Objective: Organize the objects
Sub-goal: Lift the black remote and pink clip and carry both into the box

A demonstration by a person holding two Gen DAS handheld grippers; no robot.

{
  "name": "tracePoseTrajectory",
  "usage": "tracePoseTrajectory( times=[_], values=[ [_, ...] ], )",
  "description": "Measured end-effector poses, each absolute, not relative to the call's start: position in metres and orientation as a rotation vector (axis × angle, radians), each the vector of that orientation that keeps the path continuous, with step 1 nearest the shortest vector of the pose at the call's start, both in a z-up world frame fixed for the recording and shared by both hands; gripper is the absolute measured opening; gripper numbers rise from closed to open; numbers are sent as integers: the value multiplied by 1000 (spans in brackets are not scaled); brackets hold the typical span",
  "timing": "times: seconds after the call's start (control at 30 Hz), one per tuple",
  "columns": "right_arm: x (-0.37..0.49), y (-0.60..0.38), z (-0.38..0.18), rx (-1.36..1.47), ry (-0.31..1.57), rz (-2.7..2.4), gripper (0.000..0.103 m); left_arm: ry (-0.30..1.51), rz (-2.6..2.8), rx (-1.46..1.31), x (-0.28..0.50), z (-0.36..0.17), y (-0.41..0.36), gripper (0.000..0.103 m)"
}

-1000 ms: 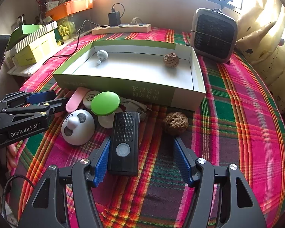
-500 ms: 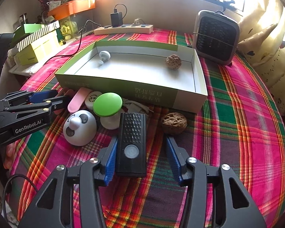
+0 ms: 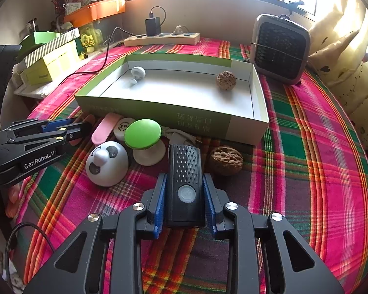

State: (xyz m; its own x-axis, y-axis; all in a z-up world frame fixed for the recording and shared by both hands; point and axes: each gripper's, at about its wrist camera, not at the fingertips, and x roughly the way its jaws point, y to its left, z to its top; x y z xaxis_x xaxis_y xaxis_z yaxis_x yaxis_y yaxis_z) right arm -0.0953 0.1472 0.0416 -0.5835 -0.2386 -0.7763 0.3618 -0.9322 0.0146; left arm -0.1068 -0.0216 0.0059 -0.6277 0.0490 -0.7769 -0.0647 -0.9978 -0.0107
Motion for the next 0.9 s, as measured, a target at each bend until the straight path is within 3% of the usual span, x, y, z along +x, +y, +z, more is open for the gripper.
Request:
tracePoseTrajectory(
  times=[0.9],
  values=[
    [-95,158,69,1133,165,-2527,29,18,2757,-1254,-93,34,-13,21]
  ],
)
